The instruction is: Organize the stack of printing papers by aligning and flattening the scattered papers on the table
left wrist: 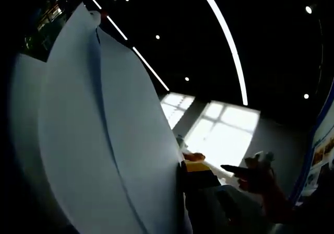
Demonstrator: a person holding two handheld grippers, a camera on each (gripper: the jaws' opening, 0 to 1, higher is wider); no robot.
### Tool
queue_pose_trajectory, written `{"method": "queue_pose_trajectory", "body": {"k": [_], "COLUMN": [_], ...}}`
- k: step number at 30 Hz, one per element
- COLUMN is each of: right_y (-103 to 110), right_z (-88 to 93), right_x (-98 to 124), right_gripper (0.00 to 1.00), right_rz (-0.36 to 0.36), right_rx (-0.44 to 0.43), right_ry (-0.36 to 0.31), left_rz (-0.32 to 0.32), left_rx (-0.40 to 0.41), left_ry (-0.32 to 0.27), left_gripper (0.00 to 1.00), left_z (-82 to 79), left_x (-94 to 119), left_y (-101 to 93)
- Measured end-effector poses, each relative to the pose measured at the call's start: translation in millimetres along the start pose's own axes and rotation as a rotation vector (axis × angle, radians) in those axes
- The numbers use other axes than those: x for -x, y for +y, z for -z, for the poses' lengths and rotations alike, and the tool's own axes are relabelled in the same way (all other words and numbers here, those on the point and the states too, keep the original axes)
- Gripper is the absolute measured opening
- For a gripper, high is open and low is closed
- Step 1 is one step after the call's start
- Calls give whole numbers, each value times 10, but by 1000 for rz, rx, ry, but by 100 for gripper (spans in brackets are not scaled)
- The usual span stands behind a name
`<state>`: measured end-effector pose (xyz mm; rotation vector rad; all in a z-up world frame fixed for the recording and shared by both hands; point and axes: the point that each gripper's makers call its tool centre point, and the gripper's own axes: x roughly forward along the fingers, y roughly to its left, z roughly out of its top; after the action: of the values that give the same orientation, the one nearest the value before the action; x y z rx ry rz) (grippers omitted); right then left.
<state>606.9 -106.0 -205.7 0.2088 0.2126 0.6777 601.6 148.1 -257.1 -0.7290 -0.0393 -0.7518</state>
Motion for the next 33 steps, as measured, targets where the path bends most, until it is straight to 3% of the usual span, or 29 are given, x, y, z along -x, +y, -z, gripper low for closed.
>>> {"method": "queue_pose_trajectory", "body": {"k": [7, 15, 20, 24, 27, 33], "right_y": [-182, -536, -721, -764, -884, -948], "right_z": [103, 509, 665, 719, 861, 719], "right_x": [-48, -285, -404, -484, -541, -617], "right_gripper": [89, 89, 87, 87, 87, 86], "right_rz": [39, 116, 180, 186, 228, 235], "right_rx": [-18, -69, -19, -6, 11, 37], "right_ry": [13, 46, 6, -14, 47, -30], "left_rz": [-1, 0, -1, -1, -2, -1], "left_rx": [1, -2, -5, -5, -6, -16], "left_ry": [2, 2, 4, 5, 6, 12], "left_gripper": [8, 9, 9, 9, 9, 9], "left_z": [7, 8, 9, 10, 13, 26], "left_x": [-8, -8, -10, -9, -11, -12], "left_y": [-3, -10, -6, -3, -4, -14]}}
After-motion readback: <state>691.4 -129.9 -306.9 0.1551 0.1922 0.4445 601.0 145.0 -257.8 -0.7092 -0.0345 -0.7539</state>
